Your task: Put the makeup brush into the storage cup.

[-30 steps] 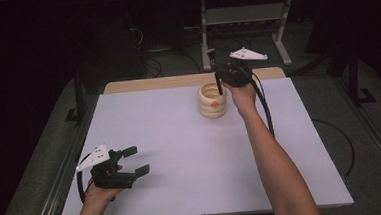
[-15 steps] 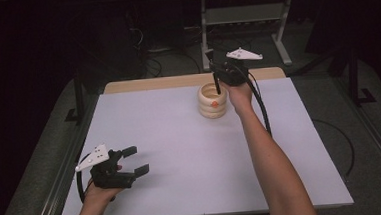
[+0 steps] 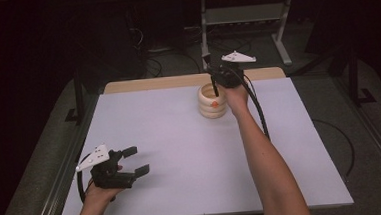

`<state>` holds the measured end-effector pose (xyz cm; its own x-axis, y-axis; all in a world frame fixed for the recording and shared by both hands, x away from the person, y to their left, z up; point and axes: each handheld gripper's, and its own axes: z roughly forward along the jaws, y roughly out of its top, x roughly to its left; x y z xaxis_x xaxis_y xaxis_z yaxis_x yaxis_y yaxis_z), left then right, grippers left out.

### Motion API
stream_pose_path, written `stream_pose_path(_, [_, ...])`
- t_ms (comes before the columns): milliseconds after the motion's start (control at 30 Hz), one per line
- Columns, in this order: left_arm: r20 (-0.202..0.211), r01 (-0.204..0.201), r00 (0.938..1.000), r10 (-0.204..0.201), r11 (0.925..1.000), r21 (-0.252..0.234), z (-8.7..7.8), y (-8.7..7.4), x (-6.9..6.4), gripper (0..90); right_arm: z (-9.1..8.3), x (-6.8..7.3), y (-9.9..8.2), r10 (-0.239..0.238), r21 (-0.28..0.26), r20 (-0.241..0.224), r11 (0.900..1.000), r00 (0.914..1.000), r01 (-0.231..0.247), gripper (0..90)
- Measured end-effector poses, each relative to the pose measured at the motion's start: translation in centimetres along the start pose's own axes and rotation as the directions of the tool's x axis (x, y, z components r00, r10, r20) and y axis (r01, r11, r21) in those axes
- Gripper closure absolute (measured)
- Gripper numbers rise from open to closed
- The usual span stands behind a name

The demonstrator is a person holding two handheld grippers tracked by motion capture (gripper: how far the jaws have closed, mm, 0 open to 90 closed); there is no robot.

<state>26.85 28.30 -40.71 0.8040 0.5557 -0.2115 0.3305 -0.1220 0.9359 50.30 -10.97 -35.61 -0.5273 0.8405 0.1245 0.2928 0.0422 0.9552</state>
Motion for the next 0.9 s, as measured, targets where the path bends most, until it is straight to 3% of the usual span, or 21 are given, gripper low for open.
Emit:
stream_pose_path(433, [0.001, -0.002, 1.0, 0.002, 1.0, 0.005, 0.0, 0.0, 0.0, 12.7, 0.4, 0.4, -0.8, -0.04, 0.046, -0.009, 0.9981, 0.9992, 0.04, 76.4])
stream_pose_path(900, [0.001, -0.006, 1.0, 0.006, 1.0, 0.007, 0.0, 0.0, -0.1, 12.7, 0.1, 0.3, -1.9, -0.039, 0.08, -0.016, 0.996, 0.9991, 0.04, 75.6])
